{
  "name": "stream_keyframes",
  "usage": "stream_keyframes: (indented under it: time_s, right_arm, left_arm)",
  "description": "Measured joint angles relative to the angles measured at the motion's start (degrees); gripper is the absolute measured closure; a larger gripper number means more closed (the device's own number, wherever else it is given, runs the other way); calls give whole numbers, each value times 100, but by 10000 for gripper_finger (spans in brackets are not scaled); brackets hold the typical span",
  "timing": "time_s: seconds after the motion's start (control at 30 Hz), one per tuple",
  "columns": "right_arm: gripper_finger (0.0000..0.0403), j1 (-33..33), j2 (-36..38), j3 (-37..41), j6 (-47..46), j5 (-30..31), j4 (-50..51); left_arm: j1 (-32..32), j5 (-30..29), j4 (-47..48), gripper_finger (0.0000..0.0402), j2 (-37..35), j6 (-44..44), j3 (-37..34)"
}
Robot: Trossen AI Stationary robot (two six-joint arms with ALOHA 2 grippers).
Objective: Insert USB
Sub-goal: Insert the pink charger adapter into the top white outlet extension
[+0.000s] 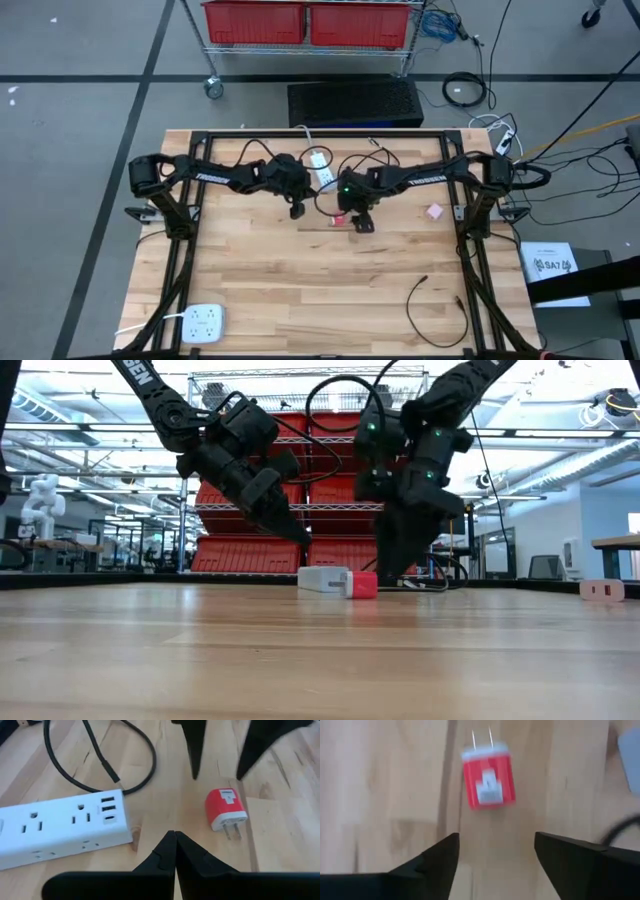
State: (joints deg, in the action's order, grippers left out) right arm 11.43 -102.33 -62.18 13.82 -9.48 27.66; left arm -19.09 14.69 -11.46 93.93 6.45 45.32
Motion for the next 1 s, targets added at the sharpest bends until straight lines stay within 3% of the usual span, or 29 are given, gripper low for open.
stream_keyframes:
  time_s: [0.17,0.4,0.6,1.0]
  right_arm:
    - [137,-4,1,237,-269,-437,-809]
    - [150,-25,1,654,-234,-392,-1469]
    - [198,-25,-2,986,-138,-252,-2204]
    - [288,-15,-2,1067,-166,-235,-2457]
  left_arm:
    - [0,-25,0,394,0,32,0]
    - [6,-25,-7,394,0,32,0]
    - [5,-25,-11,394,0,29,0]
    - [7,-25,-10,394,0,10,0]
